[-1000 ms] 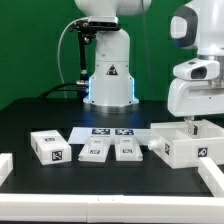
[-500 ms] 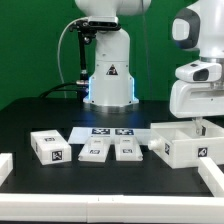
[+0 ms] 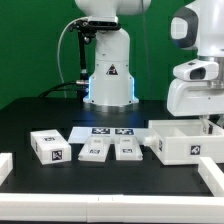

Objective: Assemble cabinet

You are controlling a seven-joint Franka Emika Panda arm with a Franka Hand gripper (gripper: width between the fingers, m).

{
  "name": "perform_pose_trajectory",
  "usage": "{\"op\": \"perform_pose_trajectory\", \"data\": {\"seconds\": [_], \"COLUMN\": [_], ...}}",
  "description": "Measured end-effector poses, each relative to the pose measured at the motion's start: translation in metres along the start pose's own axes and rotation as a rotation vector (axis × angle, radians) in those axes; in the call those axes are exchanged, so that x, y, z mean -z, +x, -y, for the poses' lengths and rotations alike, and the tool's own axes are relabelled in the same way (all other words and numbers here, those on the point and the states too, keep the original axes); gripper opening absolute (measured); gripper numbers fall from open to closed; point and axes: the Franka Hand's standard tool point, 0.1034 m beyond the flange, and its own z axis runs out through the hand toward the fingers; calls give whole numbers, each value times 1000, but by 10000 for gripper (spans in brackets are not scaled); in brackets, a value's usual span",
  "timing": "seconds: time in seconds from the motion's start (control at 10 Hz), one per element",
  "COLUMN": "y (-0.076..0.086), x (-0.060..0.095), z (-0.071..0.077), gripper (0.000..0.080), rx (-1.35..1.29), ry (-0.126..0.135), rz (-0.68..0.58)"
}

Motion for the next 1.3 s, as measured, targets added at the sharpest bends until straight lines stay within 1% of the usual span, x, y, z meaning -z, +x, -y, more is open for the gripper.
{"op": "perform_pose_trajectory", "data": {"seconds": [0.1,0.2,0.3,0.4,0.5,0.6,0.7,0.8,1.0,1.1,1.2,1.3], "y": [-1,-1,4,10,6,5,6,11,46,54,52,52], "x": [4,7,18,26,21,20,22,33,77,80,77,77], "z": [0,-4,-9,-10,-9,-9,-10,-17,-40,-52,-50,-49], "gripper": [88,88,88,88,88,88,88,89,89,90,90,90], "rx": [-93,-117,-196,-279,-336,-385,-483,-551,-775,-901,-963,-1010], "ry": [2,2,8,23,20,21,30,31,56,65,58,59], "rz": [-2,3,10,-6,4,8,12,58,73,48,56,60]}}
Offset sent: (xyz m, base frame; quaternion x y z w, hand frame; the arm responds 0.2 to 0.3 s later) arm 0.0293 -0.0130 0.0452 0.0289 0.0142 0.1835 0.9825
